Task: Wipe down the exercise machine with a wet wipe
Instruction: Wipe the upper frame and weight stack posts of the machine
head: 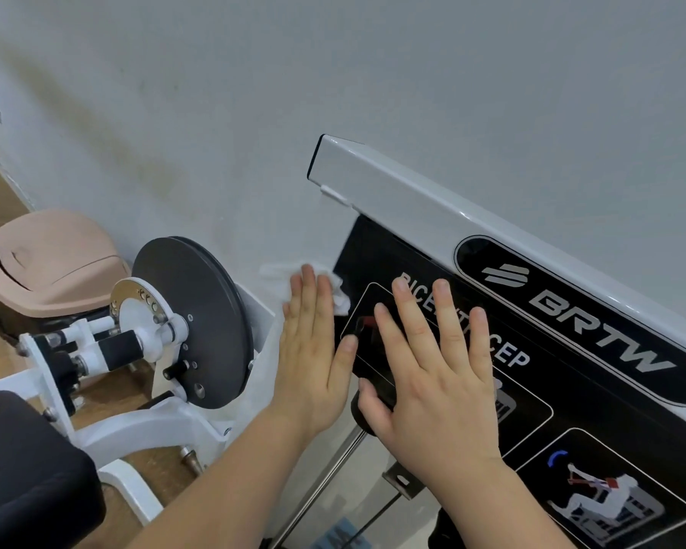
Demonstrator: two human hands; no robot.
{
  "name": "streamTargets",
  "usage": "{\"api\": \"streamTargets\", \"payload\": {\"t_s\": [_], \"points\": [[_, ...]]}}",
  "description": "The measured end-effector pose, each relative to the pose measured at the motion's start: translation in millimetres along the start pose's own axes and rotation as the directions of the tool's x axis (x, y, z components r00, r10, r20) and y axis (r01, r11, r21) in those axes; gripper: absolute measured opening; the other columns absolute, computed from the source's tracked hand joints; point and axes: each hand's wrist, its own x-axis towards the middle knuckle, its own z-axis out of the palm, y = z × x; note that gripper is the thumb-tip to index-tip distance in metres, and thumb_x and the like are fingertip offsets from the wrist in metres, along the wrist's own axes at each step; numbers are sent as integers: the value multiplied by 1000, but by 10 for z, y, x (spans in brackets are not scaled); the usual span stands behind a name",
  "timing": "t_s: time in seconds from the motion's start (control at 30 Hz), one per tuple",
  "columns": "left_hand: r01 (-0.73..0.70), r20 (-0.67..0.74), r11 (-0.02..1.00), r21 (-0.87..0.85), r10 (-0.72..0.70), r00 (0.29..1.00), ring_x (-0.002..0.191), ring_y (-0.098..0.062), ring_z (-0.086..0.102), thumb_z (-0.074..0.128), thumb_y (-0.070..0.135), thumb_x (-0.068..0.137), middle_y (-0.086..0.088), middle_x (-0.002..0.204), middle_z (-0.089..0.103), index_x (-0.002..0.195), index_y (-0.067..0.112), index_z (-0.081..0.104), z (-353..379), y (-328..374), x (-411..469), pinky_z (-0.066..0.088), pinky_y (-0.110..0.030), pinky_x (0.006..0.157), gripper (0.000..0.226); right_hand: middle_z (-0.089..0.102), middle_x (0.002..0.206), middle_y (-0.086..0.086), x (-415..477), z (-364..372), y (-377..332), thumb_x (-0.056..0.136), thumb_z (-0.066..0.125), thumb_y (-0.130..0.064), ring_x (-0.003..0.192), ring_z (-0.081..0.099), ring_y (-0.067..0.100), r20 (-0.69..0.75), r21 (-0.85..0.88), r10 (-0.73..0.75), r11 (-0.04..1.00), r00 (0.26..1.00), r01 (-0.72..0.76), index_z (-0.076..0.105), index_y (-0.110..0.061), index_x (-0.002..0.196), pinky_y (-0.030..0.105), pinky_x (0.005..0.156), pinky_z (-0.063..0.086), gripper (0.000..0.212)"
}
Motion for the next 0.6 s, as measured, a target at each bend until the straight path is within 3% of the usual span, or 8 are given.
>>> {"api": "streamTargets", "payload": {"t_s": [0.1,0.37,0.5,0.6], "points": [[24,14,1000,9,-25,1000,156,-25,-15,24,41,105,-1,170,-19,162,13,-5,35,-96,-146,4,-63,124,69,26,169,7,-28,1,-29,87,62,-54,159,10,35,26,23,-14,1000,1000,13,53,-16,150,57,127,4,74],[-55,-25,998,17,56,998,155,-16,-21,21,44,104,0,169,-20,162,16,-6,-229,370,644,-12,-42,125,70,24,170,5,17,-9,-93,82,64,-58,159,8,37,94,3,-33,999,995,33,48,-17,154,59,126,-3,85],[-44,12,998,34,44,999,156,-20,-17,23,42,105,-1,169,-19,162,14,-6,-127,114,270,-8,-44,127,70,23,170,6,12,4,-95,81,66,-58,159,7,36,131,-1,-58,998,990,58,47,-17,154,60,126,0,86],[68,67,998,12,-68,995,157,-21,-14,23,41,105,2,169,-20,162,13,-5,-15,-225,-306,0,-50,127,69,19,171,9,-14,14,-130,83,65,-59,159,5,36,184,18,-75,997,980,73,47,-16,154,60,126,1,85]]}}
